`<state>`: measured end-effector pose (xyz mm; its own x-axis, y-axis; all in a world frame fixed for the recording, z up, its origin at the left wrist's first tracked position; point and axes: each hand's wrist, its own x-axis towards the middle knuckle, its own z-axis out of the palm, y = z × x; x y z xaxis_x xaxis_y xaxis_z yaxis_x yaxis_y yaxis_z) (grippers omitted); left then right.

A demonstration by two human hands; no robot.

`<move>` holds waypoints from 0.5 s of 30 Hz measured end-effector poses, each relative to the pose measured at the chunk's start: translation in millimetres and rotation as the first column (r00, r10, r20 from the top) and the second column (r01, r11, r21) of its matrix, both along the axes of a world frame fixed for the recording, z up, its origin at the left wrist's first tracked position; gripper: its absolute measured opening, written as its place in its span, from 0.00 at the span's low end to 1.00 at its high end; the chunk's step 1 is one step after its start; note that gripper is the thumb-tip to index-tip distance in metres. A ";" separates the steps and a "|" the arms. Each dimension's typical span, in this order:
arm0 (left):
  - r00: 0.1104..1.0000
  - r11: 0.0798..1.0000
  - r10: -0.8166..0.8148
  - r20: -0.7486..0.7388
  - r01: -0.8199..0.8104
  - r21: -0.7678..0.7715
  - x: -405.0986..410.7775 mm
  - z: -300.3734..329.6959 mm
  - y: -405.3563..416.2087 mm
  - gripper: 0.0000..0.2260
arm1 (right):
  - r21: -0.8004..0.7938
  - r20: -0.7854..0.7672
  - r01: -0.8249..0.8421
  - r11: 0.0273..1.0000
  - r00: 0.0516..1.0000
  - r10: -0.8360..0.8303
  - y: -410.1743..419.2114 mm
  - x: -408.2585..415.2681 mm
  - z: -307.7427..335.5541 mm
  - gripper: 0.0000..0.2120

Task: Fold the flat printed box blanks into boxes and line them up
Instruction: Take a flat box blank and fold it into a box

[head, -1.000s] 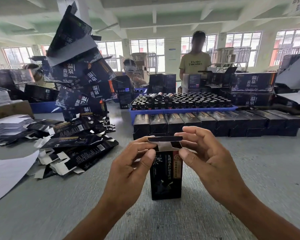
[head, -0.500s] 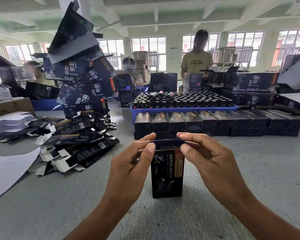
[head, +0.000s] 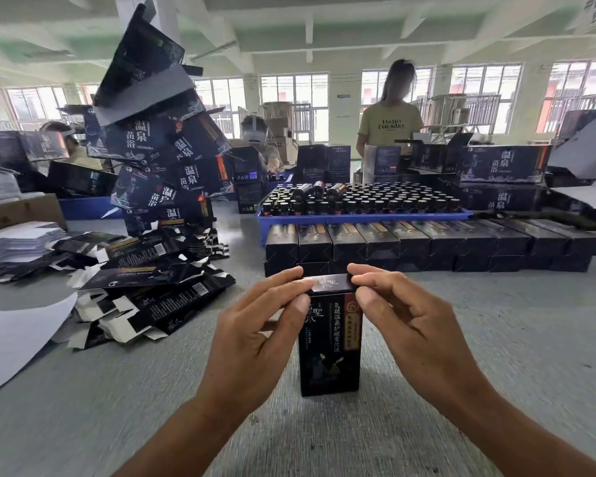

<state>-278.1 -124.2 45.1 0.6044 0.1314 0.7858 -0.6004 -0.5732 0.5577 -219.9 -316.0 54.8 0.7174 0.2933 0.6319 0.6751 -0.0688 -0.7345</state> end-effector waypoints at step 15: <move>0.964 0.999 0.033 -0.263 -0.042 -0.029 14.4 -14.0 15.2 0.23 | -0.398 -0.059 0.047 0.916 0.995 -0.077 9.1 6.3 -29.0 0.38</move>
